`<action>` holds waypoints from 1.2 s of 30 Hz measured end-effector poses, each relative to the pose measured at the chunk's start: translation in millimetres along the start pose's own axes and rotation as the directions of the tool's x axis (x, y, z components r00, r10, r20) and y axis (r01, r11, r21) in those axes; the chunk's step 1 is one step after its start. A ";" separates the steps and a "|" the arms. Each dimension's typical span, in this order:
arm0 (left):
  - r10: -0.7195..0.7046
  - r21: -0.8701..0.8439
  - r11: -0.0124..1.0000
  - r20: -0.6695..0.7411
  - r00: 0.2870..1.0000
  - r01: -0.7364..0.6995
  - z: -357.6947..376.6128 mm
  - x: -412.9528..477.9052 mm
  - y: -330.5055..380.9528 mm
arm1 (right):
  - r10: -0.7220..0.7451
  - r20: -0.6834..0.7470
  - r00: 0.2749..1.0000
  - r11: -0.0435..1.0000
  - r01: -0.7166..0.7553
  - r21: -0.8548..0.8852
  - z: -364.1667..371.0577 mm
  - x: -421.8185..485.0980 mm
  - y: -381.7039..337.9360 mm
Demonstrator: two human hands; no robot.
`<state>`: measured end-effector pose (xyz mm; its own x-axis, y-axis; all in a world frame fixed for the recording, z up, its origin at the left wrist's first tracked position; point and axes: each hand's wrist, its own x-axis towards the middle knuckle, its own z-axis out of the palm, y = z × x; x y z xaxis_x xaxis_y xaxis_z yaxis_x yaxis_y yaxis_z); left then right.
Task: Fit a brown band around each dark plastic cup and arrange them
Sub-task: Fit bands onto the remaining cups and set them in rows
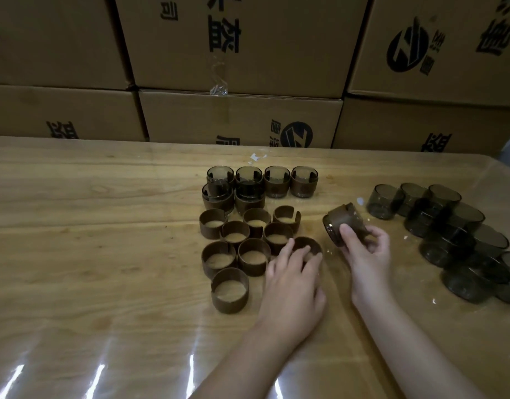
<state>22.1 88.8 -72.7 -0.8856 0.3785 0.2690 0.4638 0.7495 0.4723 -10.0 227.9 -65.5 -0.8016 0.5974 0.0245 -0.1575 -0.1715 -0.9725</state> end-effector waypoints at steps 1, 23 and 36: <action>0.005 -0.006 1.000 -0.003 1.000 -0.005 -0.5 0.9 -0.8 | -0.029 0.025 0.999 0.996 0.031 -0.088 4.4 6.4 -0.8; -0.010 -0.120 0.993 -0.147 0.989 -0.008 7.6 3.1 -6.4 | -0.007 0.649 0.761 0.450 0.582 -0.677 78.0 80.2 -5.6; -0.037 -0.142 0.990 -0.175 0.984 0.012 12.5 3.6 -9.7 | -0.003 0.625 0.781 0.608 0.497 -0.619 88.5 76.5 -3.5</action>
<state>14.2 89.7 -86.8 -0.8847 0.2492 0.3939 0.4513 0.6697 0.5898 -121.8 204.9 -39.8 -0.9858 -0.0223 0.1667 -0.1375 0.6772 -0.7228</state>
